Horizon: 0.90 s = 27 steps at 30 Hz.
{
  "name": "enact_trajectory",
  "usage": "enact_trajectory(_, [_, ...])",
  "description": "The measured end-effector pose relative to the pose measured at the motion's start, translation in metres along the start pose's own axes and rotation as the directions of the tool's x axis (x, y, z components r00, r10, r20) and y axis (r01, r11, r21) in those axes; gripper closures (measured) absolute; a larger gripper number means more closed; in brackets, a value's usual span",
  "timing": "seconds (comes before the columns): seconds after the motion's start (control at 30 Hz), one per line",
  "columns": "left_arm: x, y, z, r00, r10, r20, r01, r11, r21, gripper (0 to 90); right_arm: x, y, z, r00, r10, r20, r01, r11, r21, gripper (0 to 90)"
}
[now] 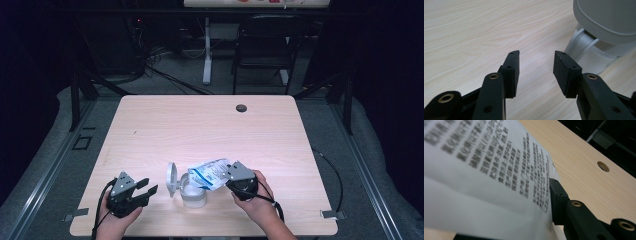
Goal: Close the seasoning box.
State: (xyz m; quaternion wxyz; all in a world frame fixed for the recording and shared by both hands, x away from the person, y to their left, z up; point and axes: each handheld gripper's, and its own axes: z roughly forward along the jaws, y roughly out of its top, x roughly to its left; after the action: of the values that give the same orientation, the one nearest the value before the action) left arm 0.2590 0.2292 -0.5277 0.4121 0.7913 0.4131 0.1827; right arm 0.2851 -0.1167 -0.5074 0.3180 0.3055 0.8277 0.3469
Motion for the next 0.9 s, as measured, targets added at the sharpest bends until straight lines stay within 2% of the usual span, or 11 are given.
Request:
enact_trajectory(0.47, [0.000,0.000,-0.001,1.0000,0.003,-0.002,-0.003,1.0000,0.001,56.7,0.000,-0.003,-0.002,0.9954,0.089,-0.034,-0.091,0.995,-0.035,76.0])
enact_trajectory(0.67, [0.000,0.000,0.000,1.0000,0.001,-0.002,0.000,1.0000,0.002,56.7,-0.007,-0.006,-0.003,0.9846,0.165,-0.058,-0.168,0.984,-0.052,76.0])
enact_trajectory(0.9, [0.000,0.000,0.000,1.0000,0.004,-0.004,-0.004,1.0000,0.001,56.7,-0.012,-0.010,-0.003,0.9622,0.262,-0.076,-0.266,0.962,-0.062,76.0])
